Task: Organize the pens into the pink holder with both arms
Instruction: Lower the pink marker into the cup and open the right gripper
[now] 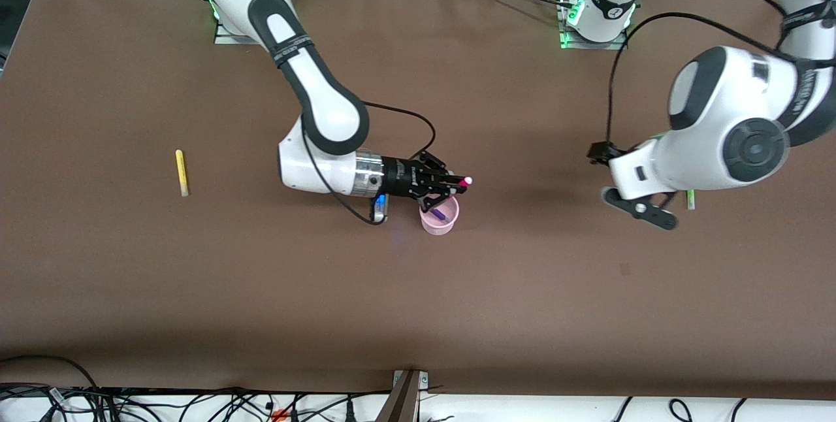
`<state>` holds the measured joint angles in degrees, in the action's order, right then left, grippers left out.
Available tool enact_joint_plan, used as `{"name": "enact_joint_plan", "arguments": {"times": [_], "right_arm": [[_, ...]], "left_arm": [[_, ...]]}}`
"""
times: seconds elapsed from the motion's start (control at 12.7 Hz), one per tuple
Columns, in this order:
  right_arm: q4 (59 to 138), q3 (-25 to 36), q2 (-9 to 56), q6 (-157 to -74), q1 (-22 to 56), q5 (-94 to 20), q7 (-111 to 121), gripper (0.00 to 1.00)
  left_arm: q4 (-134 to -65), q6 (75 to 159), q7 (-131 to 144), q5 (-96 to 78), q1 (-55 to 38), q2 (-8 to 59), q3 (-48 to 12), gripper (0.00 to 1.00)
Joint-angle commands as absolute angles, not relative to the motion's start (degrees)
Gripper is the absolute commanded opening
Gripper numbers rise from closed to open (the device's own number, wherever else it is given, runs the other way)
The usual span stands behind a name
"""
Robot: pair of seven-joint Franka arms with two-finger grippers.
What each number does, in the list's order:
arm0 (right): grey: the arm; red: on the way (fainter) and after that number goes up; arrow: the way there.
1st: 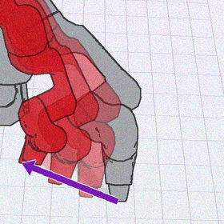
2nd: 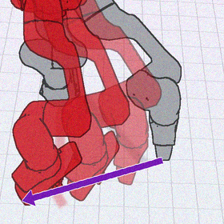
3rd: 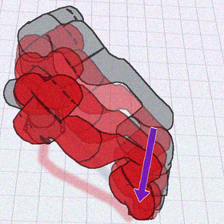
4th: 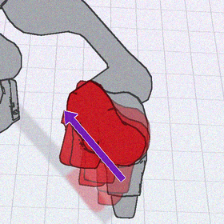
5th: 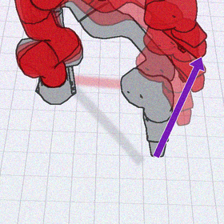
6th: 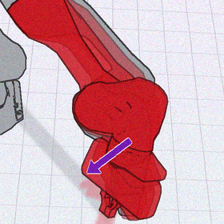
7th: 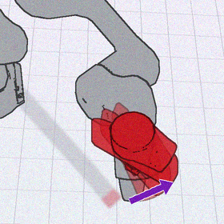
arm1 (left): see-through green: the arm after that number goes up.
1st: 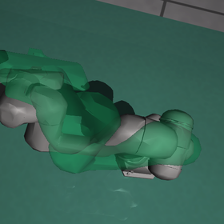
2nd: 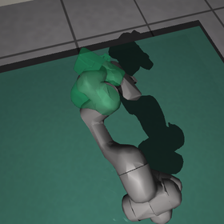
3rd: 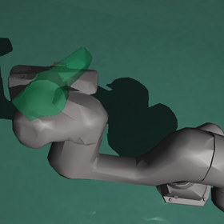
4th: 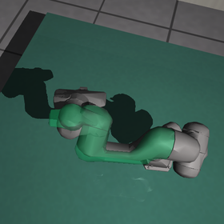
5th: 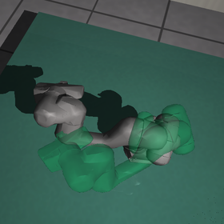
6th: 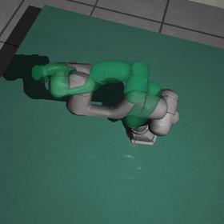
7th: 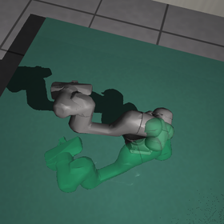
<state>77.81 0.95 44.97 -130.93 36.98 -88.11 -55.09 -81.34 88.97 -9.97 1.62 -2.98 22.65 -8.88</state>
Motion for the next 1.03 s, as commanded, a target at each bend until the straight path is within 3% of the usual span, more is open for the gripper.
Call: {"name": "enact_joint_plan", "arguments": {"times": [0.0, 0.16, 0.47, 0.55, 0.71, 0.79, 0.87, 0.95], "right_arm": [[72.69, 1.49, 48.25, -131.31, 37.09, -89.03, -57.13, 0.00], [73.21, 1.49, 48.86, -131.22, 37.18, -89.03, -56.43, 0.00], [73.83, 1.49, 50.89, -131.22, 37.88, -88.59, -55.81, 0.00], [73.83, 1.58, 51.32, -131.13, 37.79, -88.51, -55.64, 0.00], [73.74, 1.58, 52.12, -131.05, 37.36, -88.59, -53.45, 0.00], [73.83, 1.67, 52.12, -131.04, 37.27, -88.51, -52.74, 0.11], [73.74, 1.67, 52.12, -131.04, 37.09, -88.51, -52.04, 0.25], [73.74, 1.84, 52.12, -131.04, 37.09, -88.42, -51.51, 0.68]], "left_arm": [[-75.96, 87.45, -6.87, 5.88, -1.59, 21.10, -7.49, 1.00], [-72.26, 86.84, -4.92, 5.54, -1.41, 20.75, -5.54, 1.00], [-72.77, 87.71, -3.95, 4.14, 0.95, 15.57, -5.09, 1.00], [-74.60, 89.02, -4.74, 1.96, 2.62, 13.99, -5.53, 1.00], [-87.03, 97.24, -4.75, 2.02, 3.16, 7.16, -5.54, 1.00], [-93.45, 101.12, -4.22, 1.93, 3.34, 3.38, -5.54, 1.00], [-95.52, 101.07, -3.87, 1.93, 3.60, 1.69, -5.54, 1.00], [-95.54, 99.25, -3.52, 1.93, 3.60, 1.41, -5.54, 1.00]]}}
